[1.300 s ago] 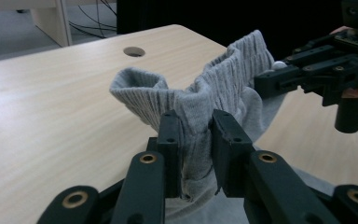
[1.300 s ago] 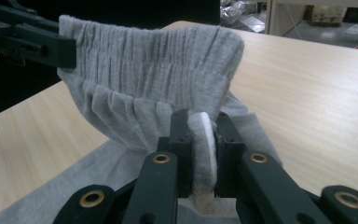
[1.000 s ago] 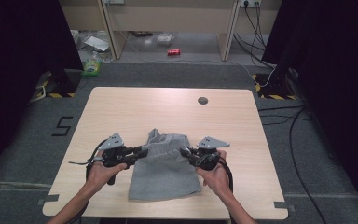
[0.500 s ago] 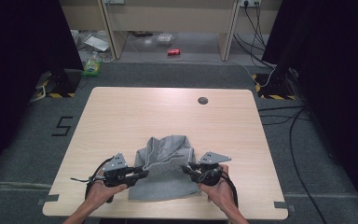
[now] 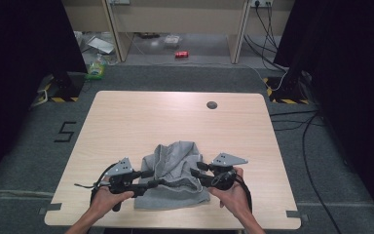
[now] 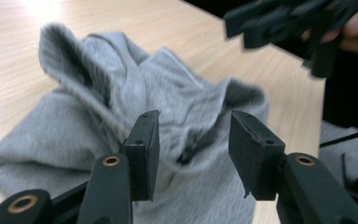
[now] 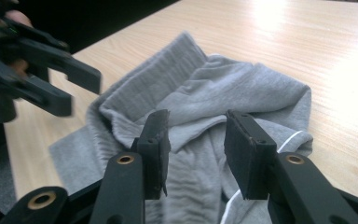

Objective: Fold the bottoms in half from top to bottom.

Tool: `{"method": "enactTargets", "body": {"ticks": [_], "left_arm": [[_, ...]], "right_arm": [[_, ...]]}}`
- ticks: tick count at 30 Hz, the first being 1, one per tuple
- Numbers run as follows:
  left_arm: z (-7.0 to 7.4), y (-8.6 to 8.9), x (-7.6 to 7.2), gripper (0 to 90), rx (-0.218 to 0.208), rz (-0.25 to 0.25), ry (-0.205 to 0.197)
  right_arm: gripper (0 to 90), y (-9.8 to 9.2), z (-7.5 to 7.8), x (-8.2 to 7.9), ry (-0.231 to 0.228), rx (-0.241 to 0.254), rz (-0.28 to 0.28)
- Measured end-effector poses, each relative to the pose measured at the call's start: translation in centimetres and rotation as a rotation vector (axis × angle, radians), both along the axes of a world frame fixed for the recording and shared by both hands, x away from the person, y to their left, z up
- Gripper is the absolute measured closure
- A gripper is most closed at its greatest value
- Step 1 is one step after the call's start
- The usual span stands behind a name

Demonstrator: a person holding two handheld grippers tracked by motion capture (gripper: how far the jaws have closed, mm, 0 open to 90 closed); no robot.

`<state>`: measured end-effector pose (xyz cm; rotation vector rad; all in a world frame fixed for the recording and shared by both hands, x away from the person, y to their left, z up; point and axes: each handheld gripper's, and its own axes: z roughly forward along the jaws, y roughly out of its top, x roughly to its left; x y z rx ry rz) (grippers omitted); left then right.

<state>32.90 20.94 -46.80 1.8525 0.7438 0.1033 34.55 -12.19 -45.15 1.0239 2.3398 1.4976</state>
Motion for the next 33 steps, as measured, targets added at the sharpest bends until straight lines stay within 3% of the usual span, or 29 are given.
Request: {"method": "enactTargets", "body": {"ticks": [5, 10, 12, 17, 20, 25, 28, 33], "left_arm": [[0.8, 0.5, 0.5, 50.1, -0.015, 0.024, -0.008], [1.0, 1.4, 1.4, 47.4, 0.013, 0.086, 0.011], [0.8, 1.8, 1.7, 46.8, 0.02, 0.108, 0.017], [-0.1, 3.1, 2.5, 45.4, 0.029, 0.163, 0.04], [-0.7, 3.4, 3.0, 44.6, 0.056, 0.191, 0.049], [-1.4, 3.4, 3.9, 43.3, 0.079, 0.221, 0.059], [-1.9, 3.2, 4.5, 42.2, 0.095, 0.227, 0.07], [-2.4, 2.8, 5.2, 40.5, 0.12, 0.239, 0.071]], "right_arm": [[62.0, 0.9, -0.8, 1.7, 0.054, -0.04, 0.009], [62.5, 2.3, -1.8, 3.4, 0.094, -0.1, 0.026], [62.5, 2.6, -2.0, 3.6, 0.1, -0.103, 0.033], [62.6, 3.3, -2.3, 2.1, 0.089, -0.158, 0.084], [63.4, 3.2, -2.6, 0.6, 0.071, -0.19, 0.104], [63.8, 3.3, -4.0, -1.5, 0.071, -0.259, 0.131], [63.8, 3.4, -5.0, -2.3, 0.075, -0.267, 0.125], [60.7, 3.6, -4.8, -2.3, 0.078, -0.275, 0.121]]}}
